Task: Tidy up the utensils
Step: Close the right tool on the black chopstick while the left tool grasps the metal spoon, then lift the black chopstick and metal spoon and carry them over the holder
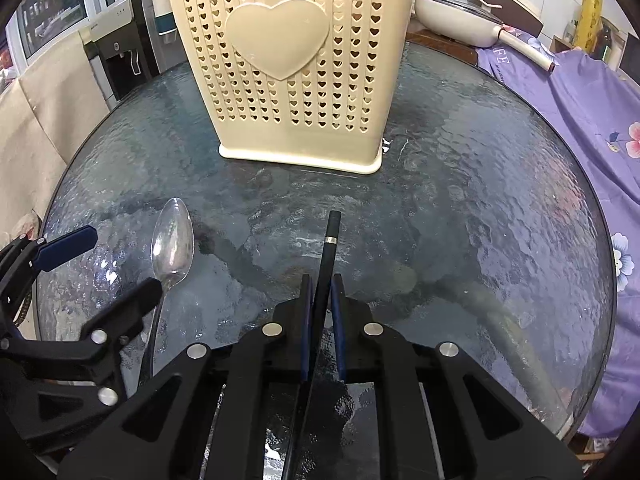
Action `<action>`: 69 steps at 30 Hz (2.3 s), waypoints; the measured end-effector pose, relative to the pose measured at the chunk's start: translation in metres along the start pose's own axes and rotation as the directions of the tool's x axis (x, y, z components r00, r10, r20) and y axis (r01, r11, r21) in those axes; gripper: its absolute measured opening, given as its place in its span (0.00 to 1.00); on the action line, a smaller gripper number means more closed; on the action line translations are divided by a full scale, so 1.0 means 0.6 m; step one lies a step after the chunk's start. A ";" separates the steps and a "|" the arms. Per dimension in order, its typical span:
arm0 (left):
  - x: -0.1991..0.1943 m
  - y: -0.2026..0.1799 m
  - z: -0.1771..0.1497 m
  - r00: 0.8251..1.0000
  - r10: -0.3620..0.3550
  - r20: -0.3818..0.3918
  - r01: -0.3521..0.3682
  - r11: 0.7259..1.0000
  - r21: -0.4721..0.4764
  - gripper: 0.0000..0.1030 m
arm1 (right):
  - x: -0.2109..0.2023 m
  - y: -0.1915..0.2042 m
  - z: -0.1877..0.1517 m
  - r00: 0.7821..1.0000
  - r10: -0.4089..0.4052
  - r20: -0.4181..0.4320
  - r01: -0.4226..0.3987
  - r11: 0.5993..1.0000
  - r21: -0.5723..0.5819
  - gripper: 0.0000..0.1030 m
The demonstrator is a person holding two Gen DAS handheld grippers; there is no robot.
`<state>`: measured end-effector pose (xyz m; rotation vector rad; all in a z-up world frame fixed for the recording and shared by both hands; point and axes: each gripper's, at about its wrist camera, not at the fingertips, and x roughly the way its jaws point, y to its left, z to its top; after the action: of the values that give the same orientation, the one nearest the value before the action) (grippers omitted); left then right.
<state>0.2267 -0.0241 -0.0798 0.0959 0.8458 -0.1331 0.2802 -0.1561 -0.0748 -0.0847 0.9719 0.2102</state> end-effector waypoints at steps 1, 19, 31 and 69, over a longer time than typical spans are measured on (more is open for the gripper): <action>0.002 -0.003 0.001 1.000 0.005 -0.001 -0.005 1.000 0.008 0.76 | 0.000 -0.001 -0.001 1.000 0.000 0.000 0.000 1.000 0.000 0.10; 0.040 -0.038 0.032 0.997 0.063 -0.034 -0.060 0.994 0.095 0.42 | 0.000 -0.003 0.005 1.000 0.005 -0.010 -0.005 1.000 0.018 0.10; 0.021 -0.023 0.038 1.000 0.002 0.002 -0.002 0.999 0.045 0.39 | -0.014 -0.014 0.007 0.996 0.084 0.032 -0.086 0.994 0.061 0.08; -0.151 -0.014 0.090 0.953 -0.155 0.262 0.134 0.986 0.095 0.32 | -0.253 -0.062 0.044 0.884 0.275 0.377 -0.313 0.949 0.041 0.08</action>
<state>0.2060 -0.0327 0.0233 0.0853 0.5758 -0.3101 0.2269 -0.2092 0.0649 0.1937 0.6137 0.4405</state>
